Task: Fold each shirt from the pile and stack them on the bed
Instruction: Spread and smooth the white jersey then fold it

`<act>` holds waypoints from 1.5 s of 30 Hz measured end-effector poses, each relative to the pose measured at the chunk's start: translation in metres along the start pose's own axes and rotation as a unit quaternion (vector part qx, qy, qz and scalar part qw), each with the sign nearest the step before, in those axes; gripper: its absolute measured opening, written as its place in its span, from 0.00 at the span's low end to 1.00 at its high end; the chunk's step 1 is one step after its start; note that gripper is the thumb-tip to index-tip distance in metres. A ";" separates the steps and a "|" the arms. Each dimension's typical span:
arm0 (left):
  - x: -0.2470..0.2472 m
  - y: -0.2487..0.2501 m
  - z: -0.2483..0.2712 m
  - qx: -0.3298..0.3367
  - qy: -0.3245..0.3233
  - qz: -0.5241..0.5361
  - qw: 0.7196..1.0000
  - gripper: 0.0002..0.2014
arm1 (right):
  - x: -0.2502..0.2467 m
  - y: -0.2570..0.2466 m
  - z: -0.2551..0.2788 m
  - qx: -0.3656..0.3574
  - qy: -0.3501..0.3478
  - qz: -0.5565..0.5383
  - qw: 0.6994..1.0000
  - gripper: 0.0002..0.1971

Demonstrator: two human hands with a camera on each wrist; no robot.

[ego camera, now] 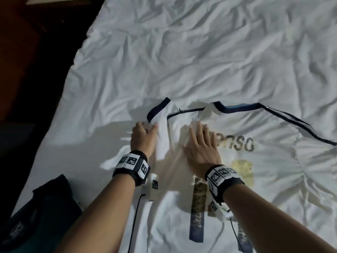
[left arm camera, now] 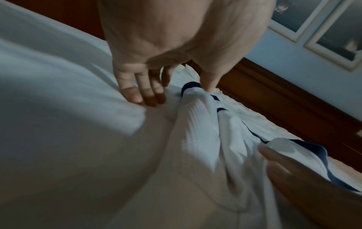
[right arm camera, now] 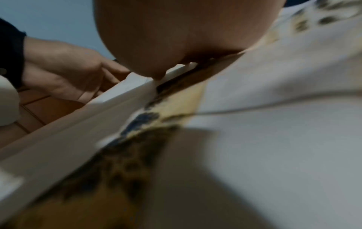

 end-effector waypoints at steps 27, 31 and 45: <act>-0.071 -0.083 -0.010 -0.074 0.063 0.320 0.942 0.15 | 0.037 -0.015 -0.029 0.086 0.000 -0.005 0.996 0.36; -0.074 -0.075 -0.016 -0.104 -0.050 0.325 0.939 0.19 | 0.034 -0.015 -0.029 0.081 -0.001 -0.008 0.997 0.36; -0.074 -0.083 -0.025 0.033 0.077 0.174 0.981 0.12 | -0.047 -0.042 -0.103 -0.020 0.060 0.112 0.992 0.12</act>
Point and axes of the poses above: each hand's wrist, its own z-axis away from the middle knuckle, its own x-axis out of the palm, y = z × x, the point moved 1 cm from there along -z, towards the middle knuckle
